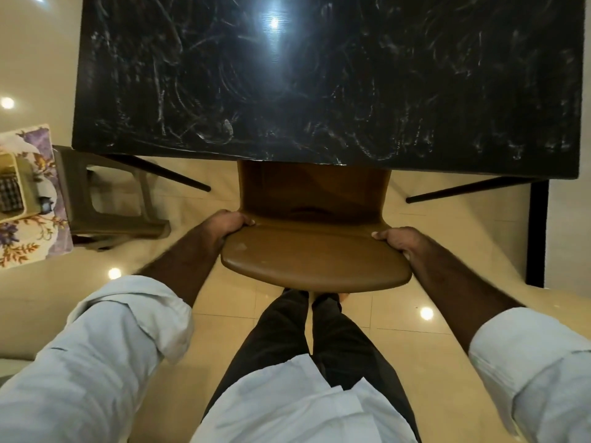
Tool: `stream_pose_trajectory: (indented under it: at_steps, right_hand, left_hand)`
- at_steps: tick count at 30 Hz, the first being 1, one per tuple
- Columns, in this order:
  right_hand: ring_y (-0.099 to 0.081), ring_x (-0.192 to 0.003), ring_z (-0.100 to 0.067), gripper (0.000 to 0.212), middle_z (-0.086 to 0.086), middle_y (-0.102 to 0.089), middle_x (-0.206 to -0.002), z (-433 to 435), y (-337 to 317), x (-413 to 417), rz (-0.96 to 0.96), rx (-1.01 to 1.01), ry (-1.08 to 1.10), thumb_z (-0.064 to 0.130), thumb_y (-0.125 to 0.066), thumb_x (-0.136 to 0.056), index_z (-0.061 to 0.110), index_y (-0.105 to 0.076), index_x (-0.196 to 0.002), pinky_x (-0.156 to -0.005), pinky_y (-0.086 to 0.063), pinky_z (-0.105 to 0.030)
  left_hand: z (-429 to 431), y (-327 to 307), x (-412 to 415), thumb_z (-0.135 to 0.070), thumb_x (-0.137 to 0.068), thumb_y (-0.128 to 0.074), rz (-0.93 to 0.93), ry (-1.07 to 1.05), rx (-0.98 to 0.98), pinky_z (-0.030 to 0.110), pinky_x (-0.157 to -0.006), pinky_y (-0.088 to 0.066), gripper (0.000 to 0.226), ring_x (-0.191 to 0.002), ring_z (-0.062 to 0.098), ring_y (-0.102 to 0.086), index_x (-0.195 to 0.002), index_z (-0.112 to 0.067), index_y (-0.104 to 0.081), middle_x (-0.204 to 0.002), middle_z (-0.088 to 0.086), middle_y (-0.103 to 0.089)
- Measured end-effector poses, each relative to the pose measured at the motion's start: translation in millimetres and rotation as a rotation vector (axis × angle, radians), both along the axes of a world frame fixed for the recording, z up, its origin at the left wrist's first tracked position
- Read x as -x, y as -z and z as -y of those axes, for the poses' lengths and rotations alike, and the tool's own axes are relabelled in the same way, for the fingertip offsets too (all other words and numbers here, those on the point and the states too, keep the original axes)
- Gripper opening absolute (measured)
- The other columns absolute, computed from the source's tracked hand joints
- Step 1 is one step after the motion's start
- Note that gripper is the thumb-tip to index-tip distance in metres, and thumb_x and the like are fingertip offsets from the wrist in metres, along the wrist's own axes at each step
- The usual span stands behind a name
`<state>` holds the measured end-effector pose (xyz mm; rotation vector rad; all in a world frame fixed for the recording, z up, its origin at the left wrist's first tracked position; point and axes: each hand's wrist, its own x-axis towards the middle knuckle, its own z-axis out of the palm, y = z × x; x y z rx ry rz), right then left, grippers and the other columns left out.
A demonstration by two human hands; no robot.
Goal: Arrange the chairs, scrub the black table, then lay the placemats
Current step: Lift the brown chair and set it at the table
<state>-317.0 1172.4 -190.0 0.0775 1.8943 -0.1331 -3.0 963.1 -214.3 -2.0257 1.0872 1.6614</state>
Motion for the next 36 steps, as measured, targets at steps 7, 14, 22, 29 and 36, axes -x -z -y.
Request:
stream_pose_trajectory:
  at_steps: [7,14,22,29,36]
  right_hand:
    - [-0.063,-0.085,-0.034,0.067,-0.02,-0.066,-0.136,-3.2,13.0,3.3,0.01,0.003,0.02,0.045,-0.074,-0.104,0.006,-0.054,-0.154,-0.078,-0.056,-0.044]
    - [-0.064,-0.09,-0.035,0.068,-0.019,-0.065,-0.136,-3.2,9.5,0.6,0.029,0.026,0.05,0.046,-0.076,-0.103,0.008,-0.053,-0.155,-0.084,-0.053,-0.047]
    - [-0.07,-0.093,-0.028,0.06,-0.016,-0.07,-0.124,-0.7,10.0,-6.4,-0.103,0.09,-0.098,0.041,-0.07,-0.107,0.006,-0.053,-0.153,-0.069,-0.055,-0.039]
    - [-0.045,-0.146,-0.038,0.076,-0.009,-0.046,-0.164,-26.0,-34.8,-54.9,-0.299,0.154,-0.837,0.072,-0.05,-0.105,0.027,-0.04,-0.165,-0.113,-0.05,-0.057]
    - [-0.005,-0.171,-0.035,0.107,-0.007,-0.01,-0.185,-66.2,-86.0,-118.3,-0.389,0.319,-1.14,0.09,0.009,-0.091,0.03,-0.016,-0.176,-0.135,-0.01,-0.055]
  left_hand:
    - [6.0,23.0,-8.1,-0.025,-0.099,-0.078,0.045,0.054,-0.046,0.049,-0.086,-0.066,0.042,-0.115,0.042,-0.077,-0.133,-0.004,-0.066,-0.13,0.023,-0.075]
    - [6.7,32.1,-15.4,-0.034,-0.094,-0.083,0.033,0.038,-0.087,0.053,-0.082,-0.069,0.054,-0.093,0.039,-0.083,-0.137,-0.009,-0.064,-0.113,0.02,-0.08]
    - [-1.3,-8.0,-7.4,-0.045,-0.103,-0.074,-0.038,0.102,-0.052,0.04,-0.068,-0.065,0.047,-0.09,0.032,-0.082,-0.133,-0.011,-0.06,-0.111,0.013,-0.078]
    - [-48.0,-61.6,-11.7,-0.078,-0.101,-0.055,-0.034,0.963,0.295,0.06,-0.133,-0.021,0.099,-0.17,0.033,-0.011,-0.177,-0.029,-0.014,-0.185,0.001,-0.003]
    - [-115.6,-102.4,-14.9,-0.093,-0.097,-0.013,-0.036,1.413,0.552,0.058,-0.137,0.0,0.104,-0.171,0.025,0.003,-0.177,-0.027,-0.008,-0.186,-0.001,-0.001]
